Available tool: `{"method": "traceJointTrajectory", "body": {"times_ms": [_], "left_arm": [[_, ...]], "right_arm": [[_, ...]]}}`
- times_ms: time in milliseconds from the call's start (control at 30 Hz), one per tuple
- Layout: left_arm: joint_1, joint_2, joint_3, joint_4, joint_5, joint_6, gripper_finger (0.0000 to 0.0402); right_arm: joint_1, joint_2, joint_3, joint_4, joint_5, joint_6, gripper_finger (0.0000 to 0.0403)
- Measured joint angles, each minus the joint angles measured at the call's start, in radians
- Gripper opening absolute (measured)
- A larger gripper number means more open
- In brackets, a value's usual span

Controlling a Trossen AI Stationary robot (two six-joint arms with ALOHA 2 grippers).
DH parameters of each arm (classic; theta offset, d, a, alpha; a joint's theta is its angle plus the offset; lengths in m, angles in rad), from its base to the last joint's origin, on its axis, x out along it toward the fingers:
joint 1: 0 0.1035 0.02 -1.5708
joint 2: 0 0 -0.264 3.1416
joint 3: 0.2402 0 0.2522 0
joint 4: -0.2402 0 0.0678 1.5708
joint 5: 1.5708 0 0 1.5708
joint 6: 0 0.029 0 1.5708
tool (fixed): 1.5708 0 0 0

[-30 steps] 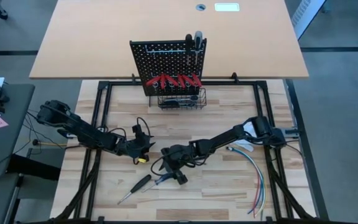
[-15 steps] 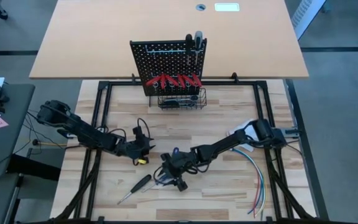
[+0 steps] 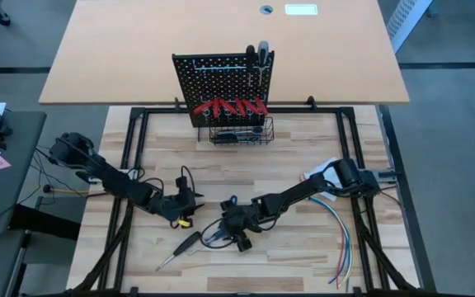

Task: Hang tools onto peg board
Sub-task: Hang the transparent screwdriver on the pegboard

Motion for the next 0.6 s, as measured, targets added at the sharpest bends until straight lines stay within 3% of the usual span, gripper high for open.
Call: {"method": "traceJointTrajectory", "body": {"times_ms": [333,600], "left_arm": [[-0.036,0.000,0.000,0.103,-0.002,0.098,0.0138],[-0.033,0.000,0.000,0.182,0.167,0.321,0.0138]], "right_arm": [[0.006,-0.007,0.003,-0.089,0.039,0.020,0.0085],[-0.042,-0.165,0.000,-0.465,0.045,0.281,0.0084]]}}
